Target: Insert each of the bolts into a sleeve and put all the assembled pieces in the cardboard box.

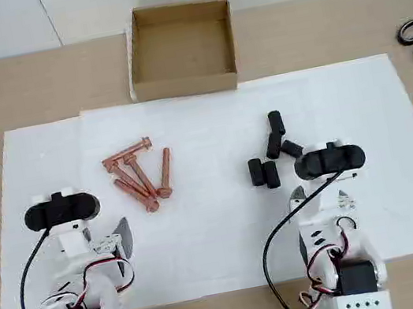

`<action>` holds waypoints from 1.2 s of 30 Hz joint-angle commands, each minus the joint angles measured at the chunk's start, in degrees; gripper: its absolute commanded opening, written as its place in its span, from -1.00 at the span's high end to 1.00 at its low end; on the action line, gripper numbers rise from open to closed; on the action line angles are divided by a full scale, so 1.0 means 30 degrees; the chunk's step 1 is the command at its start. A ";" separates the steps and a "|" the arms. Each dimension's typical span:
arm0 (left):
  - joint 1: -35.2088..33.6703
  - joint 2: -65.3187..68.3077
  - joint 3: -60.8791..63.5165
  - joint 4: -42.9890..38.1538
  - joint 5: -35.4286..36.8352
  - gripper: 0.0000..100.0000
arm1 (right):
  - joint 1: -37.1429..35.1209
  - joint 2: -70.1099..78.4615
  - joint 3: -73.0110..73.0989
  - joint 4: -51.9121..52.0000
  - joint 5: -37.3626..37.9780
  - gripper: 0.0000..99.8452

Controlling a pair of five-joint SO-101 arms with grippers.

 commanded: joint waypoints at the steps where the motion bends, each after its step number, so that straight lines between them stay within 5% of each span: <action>1: -0.0059 -0.0176 -0.0103 -0.0293 0.0117 0.52 | 0.0161 -0.0249 0.0000 -0.0366 0.0147 0.62; 36: 0.0088 -0.0176 -0.0073 -0.0557 0.0117 0.52 | 0.0044 -0.0249 0.0000 -0.0366 0.0059 0.62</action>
